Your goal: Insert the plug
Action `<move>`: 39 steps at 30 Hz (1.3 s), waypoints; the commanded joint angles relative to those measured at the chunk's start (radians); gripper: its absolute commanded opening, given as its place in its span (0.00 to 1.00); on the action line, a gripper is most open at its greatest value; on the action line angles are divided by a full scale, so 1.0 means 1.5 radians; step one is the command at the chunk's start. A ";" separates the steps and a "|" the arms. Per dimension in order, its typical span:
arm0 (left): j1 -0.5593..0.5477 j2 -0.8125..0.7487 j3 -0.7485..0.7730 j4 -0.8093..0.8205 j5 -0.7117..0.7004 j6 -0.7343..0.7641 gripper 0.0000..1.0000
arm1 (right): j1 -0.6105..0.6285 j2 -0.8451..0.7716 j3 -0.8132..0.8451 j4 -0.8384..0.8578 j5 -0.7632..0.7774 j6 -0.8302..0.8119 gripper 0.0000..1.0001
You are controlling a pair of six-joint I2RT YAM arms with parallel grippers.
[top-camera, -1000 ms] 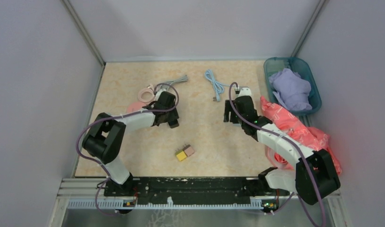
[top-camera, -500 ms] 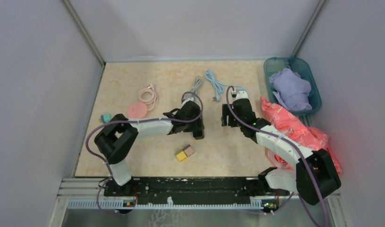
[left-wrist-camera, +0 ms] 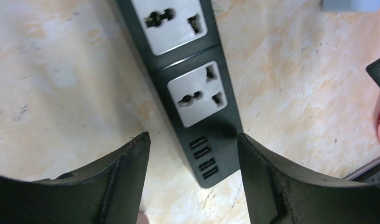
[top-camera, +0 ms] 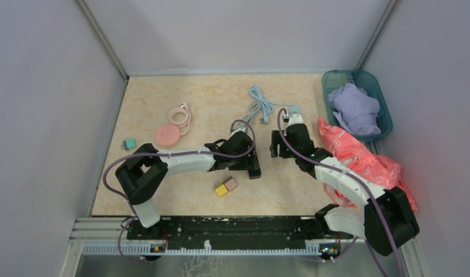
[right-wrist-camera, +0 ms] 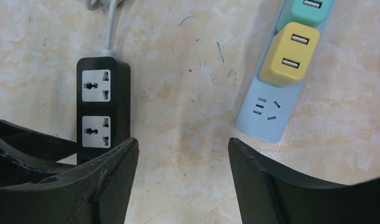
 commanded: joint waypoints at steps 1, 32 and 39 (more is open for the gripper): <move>-0.003 -0.064 -0.019 -0.050 -0.028 0.025 0.75 | 0.004 -0.036 -0.005 0.024 -0.014 -0.012 0.70; -0.024 -0.182 -0.115 -0.165 -0.029 0.274 0.79 | 0.011 -0.039 -0.056 0.095 -0.090 0.006 0.70; -0.043 -0.136 -0.095 -0.171 -0.035 0.288 0.78 | 0.011 -0.029 -0.056 0.105 -0.098 0.007 0.70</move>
